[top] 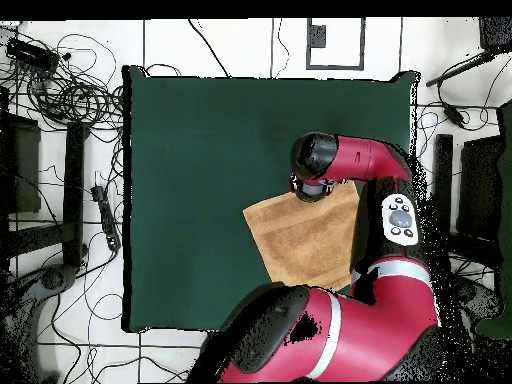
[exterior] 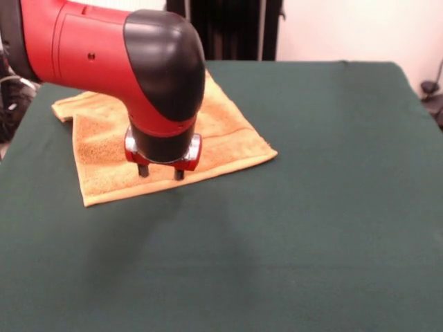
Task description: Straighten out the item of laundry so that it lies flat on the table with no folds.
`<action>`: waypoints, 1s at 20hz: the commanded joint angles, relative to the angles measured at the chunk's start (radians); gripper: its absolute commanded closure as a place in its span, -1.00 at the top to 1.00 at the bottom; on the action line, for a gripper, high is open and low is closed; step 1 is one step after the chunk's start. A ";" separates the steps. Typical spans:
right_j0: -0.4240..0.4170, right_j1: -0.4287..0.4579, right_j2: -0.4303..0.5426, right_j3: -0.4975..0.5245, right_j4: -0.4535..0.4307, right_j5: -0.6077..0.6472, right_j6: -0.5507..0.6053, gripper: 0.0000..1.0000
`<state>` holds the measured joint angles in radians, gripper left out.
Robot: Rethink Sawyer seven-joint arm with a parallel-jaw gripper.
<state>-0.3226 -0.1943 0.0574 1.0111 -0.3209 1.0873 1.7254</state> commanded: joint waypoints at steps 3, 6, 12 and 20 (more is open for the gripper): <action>0.076 0.314 0.084 -0.151 -0.101 -0.565 0.184 1.00; 0.086 0.320 0.082 -0.166 -0.099 -0.555 0.191 1.00; 0.105 0.335 0.072 -0.195 -0.090 -0.548 0.213 1.00; 0.138 0.359 0.051 -0.240 -0.073 -0.531 0.264 1.00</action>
<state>-0.2344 -0.1189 -0.0227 0.8659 -0.3357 1.2105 1.7252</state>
